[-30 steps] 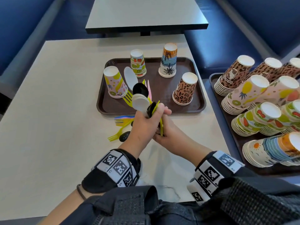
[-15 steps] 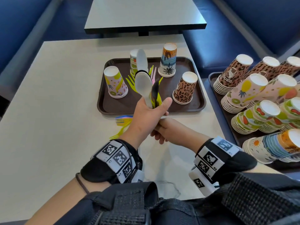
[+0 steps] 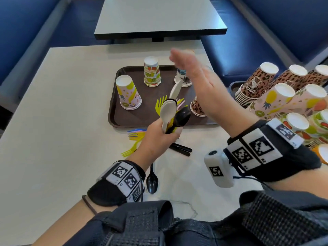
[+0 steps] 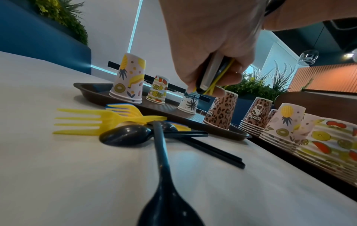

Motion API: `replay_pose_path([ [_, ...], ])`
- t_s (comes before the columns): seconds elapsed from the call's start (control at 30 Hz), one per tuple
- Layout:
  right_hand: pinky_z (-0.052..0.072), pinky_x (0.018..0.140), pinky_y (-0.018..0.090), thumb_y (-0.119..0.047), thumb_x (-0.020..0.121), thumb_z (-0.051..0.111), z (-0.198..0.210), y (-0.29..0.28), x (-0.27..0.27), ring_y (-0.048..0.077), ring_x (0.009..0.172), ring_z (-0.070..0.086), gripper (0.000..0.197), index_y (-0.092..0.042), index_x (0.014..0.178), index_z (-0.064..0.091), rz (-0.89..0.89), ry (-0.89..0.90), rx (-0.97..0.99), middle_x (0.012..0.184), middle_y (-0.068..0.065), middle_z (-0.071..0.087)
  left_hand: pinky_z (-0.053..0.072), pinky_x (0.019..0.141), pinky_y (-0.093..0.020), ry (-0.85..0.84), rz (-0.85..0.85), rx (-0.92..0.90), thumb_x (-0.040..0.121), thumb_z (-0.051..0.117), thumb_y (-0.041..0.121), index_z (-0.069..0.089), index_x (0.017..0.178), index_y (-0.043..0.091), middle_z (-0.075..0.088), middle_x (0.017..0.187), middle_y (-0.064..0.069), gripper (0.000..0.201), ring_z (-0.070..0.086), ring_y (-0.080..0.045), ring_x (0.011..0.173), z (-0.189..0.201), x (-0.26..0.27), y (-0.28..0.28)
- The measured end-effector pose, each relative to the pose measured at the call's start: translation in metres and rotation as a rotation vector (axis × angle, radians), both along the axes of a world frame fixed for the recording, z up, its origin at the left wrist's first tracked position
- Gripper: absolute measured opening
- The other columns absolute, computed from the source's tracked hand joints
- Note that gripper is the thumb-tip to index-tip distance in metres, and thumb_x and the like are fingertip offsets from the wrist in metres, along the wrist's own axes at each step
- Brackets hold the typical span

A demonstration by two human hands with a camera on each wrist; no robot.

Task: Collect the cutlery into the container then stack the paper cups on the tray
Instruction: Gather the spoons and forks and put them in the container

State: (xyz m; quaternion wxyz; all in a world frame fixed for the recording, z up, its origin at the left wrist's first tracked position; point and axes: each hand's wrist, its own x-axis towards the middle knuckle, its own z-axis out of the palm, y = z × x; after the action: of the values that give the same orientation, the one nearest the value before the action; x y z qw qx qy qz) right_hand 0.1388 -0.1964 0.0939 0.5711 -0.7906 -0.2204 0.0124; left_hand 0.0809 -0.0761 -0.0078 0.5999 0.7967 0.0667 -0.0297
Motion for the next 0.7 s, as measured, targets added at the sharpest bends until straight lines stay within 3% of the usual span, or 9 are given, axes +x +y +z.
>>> replay_pose_path([
  [0.1, 0.028, 0.112, 0.021, -0.038, 0.100, 0.033, -0.008, 0.011, -0.011, 0.006, 0.133, 0.039, 0.046, -0.017, 0.139, 0.046, 0.141, 0.039, -0.243, 0.144, -0.001, 0.047, 0.043, 0.051, -0.014, -0.013, 0.000, -0.029, 0.083, 0.067, 0.008, 0.053, 0.065, 0.015, 0.053, 0.051, 0.010, 0.023, 0.054, -0.001, 0.045, 0.006, 0.004, 0.000],
  [0.17, 0.019, 0.114, 0.020, -0.031, 0.102, 0.032, -0.020, 0.014, -0.017, 0.007, 0.138, 0.031, 0.043, -0.015, 0.140, 0.042, 0.247, 0.031, -0.342, 0.149, 0.000, 0.041, 0.041, 0.047, -0.009, 0.011, 0.023, -0.060, 0.080, 0.066, -0.001, 0.056, 0.065, 0.009, 0.054, 0.055, 0.000, 0.021, 0.053, 0.002, 0.041, 0.009, 0.005, 0.003],
  [0.27, 0.018, 0.114, 0.014, -0.032, 0.102, 0.028, -0.036, 0.013, -0.017, 0.002, 0.139, 0.028, 0.044, -0.019, 0.144, 0.035, 0.244, 0.135, -0.181, 0.151, -0.006, 0.037, 0.043, 0.048, -0.018, 0.042, 0.087, -0.054, 0.080, 0.068, 0.003, 0.059, 0.064, 0.008, 0.053, 0.054, -0.004, 0.019, 0.051, -0.001, 0.039, 0.006, 0.002, 0.012],
  [0.33, 0.028, 0.113, 0.023, -0.031, 0.102, 0.030, -0.053, 0.011, -0.011, 0.005, 0.133, 0.039, 0.041, -0.019, 0.139, 0.042, 0.104, 0.111, -0.146, 0.143, -0.002, 0.047, 0.044, 0.048, -0.016, 0.033, 0.167, -0.029, 0.083, 0.068, 0.012, 0.059, 0.064, 0.012, 0.055, 0.052, -0.003, 0.020, 0.052, 0.000, 0.038, 0.005, 0.001, 0.019],
  [0.4, 0.039, 0.106, 0.033, -0.023, 0.100, 0.038, -0.076, 0.008, -0.007, 0.013, 0.119, 0.052, 0.032, -0.016, 0.127, 0.053, 0.007, 0.050, -0.318, 0.127, 0.003, 0.057, 0.043, 0.048, -0.012, -0.007, 0.278, -0.009, 0.084, 0.065, 0.015, 0.055, 0.060, 0.017, 0.055, 0.052, -0.002, 0.026, 0.052, -0.001, 0.039, 0.005, 0.001, 0.027],
  [0.47, 0.045, 0.096, 0.041, -0.021, 0.096, 0.044, -0.099, 0.008, -0.011, 0.020, 0.109, 0.057, 0.025, -0.019, 0.115, 0.059, 0.081, -0.011, -0.587, 0.113, 0.003, 0.062, 0.041, 0.048, -0.009, -0.030, 0.366, 0.009, 0.085, 0.062, 0.015, 0.053, 0.058, 0.015, 0.057, 0.055, -0.007, 0.028, 0.051, -0.005, 0.043, 0.005, -0.001, 0.034],
  [0.57, 0.041, 0.091, 0.040, -0.028, 0.092, 0.050, -0.126, 0.011, -0.023, 0.027, 0.111, 0.053, 0.025, -0.022, 0.114, 0.058, 0.229, -0.148, -0.913, 0.116, 0.002, 0.059, 0.042, 0.048, -0.015, 0.052, 0.437, 0.056, 0.084, 0.061, 0.018, 0.054, 0.056, 0.014, 0.059, 0.056, -0.005, 0.029, 0.053, -0.016, 0.052, 0.000, -0.005, 0.044],
  [0.7, 0.040, 0.079, 0.038, -0.023, 0.082, 0.062, -0.144, 0.015, -0.029, 0.030, 0.101, 0.057, 0.025, -0.022, 0.107, 0.062, 0.275, -0.369, -1.046, 0.107, 0.002, 0.065, 0.045, 0.053, -0.021, 0.143, 0.421, 0.134, 0.084, 0.059, 0.023, 0.061, 0.059, 0.010, 0.064, 0.057, 0.001, 0.028, 0.060, -0.015, 0.057, -0.009, -0.011, 0.054],
])
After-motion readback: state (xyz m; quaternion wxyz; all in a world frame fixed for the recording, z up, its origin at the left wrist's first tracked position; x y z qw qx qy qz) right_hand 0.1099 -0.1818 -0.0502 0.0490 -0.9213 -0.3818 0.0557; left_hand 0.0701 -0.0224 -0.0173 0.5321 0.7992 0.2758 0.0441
